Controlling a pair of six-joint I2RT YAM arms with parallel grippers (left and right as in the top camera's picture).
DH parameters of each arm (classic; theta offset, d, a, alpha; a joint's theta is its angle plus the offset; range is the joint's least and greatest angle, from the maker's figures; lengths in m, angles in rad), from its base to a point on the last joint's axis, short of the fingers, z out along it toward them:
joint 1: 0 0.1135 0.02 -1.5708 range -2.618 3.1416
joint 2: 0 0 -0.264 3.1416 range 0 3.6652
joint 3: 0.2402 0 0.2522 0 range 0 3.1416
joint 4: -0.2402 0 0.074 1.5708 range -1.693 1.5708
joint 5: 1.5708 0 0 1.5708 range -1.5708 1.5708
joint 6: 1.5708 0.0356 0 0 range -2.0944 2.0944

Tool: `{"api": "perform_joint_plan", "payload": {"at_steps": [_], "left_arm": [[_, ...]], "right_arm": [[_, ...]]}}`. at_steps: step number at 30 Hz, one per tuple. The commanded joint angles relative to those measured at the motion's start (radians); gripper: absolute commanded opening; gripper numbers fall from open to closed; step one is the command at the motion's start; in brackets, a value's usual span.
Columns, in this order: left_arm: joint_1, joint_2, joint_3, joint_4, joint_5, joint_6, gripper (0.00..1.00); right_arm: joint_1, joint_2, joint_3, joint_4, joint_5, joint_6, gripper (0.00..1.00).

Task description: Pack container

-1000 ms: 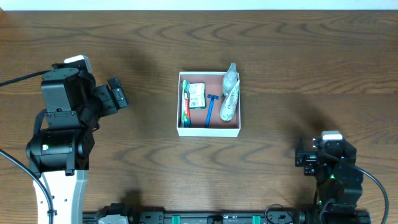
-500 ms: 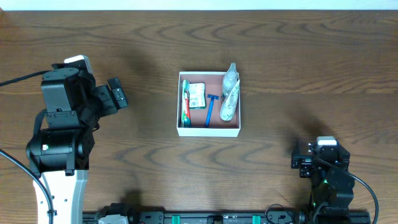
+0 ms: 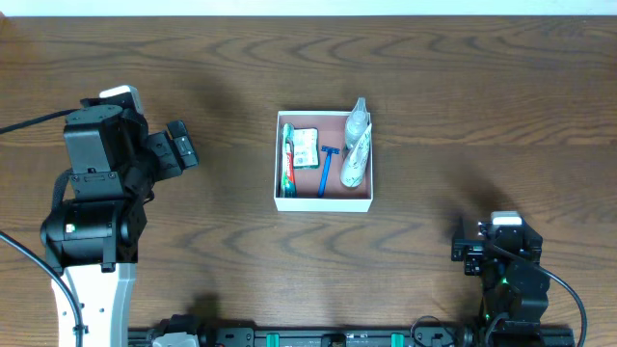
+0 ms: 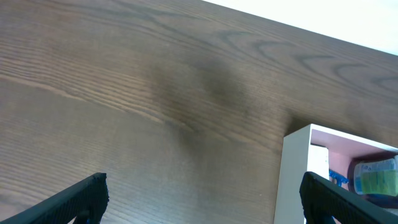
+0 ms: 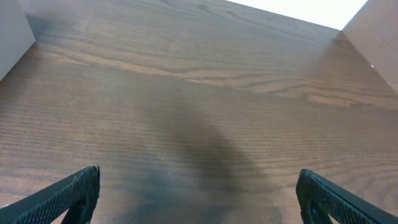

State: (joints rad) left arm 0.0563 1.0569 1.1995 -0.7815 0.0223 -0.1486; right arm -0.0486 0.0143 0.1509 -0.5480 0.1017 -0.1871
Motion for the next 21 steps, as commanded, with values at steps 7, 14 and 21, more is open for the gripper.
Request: {"api": "perform_joint_plan", "payload": {"at_steps": [7,14,21], "left_arm": [[0.004,0.0,0.014,0.0,-0.008,0.017,0.98],[-0.005,-0.05,-0.005,-0.003,-0.008,0.017,0.98],[-0.005,-0.282,-0.183,0.009,-0.035,0.043,0.98]], "right_arm": [[-0.007,-0.009,-0.004,0.003,-0.004,0.018,0.99],[-0.007,-0.009,-0.004,0.003,-0.004,0.018,0.99],[-0.007,-0.009,-0.004,0.003,-0.004,0.018,0.99]]}}
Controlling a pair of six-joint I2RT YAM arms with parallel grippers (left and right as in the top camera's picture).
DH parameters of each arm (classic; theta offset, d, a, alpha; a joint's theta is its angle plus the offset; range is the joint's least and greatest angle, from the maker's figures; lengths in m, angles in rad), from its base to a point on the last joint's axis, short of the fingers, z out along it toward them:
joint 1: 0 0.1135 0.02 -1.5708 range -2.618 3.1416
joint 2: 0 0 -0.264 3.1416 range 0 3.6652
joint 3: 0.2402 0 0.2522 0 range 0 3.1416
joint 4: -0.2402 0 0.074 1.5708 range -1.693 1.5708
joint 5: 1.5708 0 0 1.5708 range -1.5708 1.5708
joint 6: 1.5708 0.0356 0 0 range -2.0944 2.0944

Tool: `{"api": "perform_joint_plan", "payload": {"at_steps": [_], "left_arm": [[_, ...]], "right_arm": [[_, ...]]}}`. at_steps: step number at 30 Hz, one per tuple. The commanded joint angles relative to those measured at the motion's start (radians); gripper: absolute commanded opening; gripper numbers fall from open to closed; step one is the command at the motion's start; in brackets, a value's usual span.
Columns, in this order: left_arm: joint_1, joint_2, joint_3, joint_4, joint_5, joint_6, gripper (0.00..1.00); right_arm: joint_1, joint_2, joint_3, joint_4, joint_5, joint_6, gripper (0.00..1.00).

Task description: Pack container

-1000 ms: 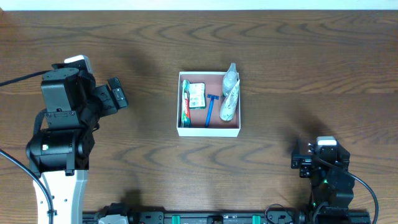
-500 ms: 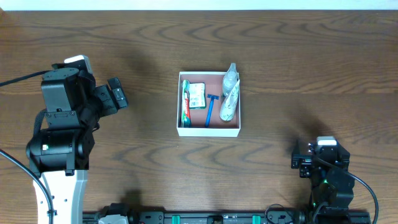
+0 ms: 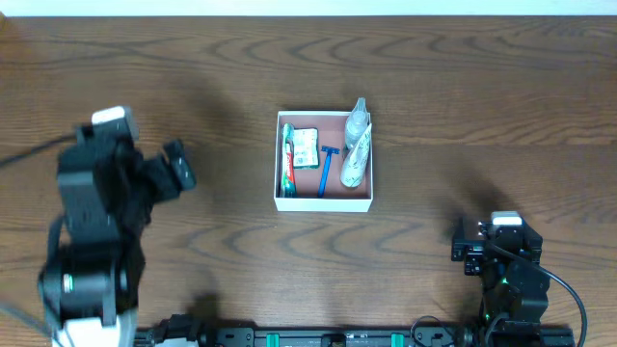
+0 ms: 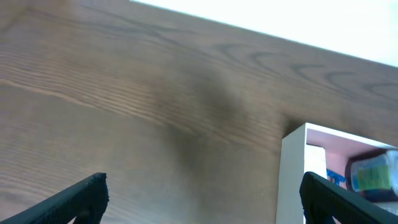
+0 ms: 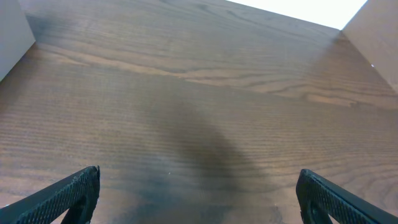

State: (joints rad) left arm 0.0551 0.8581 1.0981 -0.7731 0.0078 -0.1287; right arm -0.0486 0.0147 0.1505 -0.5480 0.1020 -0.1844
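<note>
A white box with a pink floor (image 3: 359, 200) stands mid-table. Inside lie a toothpaste tube (image 3: 287, 160), a green packet (image 3: 306, 147), a blue razor (image 3: 326, 166) and a clear bottle (image 3: 356, 143). My left gripper (image 3: 179, 166) hangs open and empty left of the box; the left wrist view shows the box's white wall (image 4: 292, 177) by the right fingertip (image 4: 339, 199). My right gripper (image 3: 469, 253) rests open and empty at the near right, over bare wood (image 5: 199, 155).
The brown wooden table (image 3: 463, 106) surrounds the box on all sides. A pale strip runs along the far edge (image 3: 308, 8). The arm mounts and a black rail (image 3: 337, 337) line the near edge.
The left arm has drawn back slightly toward the near edge and blurs in the overhead view; its gripper stays open. The box contents and right arm are unchanged.
</note>
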Motion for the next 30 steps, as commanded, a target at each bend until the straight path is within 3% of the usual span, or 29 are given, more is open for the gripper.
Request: {"api": "perform_joint_plan", "payload": {"at_steps": [1,8,14,30], "left_arm": [[-0.004,-0.128,-0.134,0.013,-0.013,0.023,0.98],[0.011,-0.463,-0.577,0.201,0.077,0.02,0.98],[0.032,-0.679,-0.814,0.216,0.151,0.006,0.98],[0.031,-0.795,-0.949,0.218,0.164,-0.006,0.98]], "right_arm": [[-0.007,-0.009,-0.003,0.003,-0.005,0.015,0.99],[-0.007,-0.009,-0.004,0.003,-0.005,0.015,0.99],[-0.007,-0.009,-0.003,0.003,-0.005,0.015,0.99],[-0.007,-0.009,-0.004,0.003,-0.005,0.015,0.99]]}}
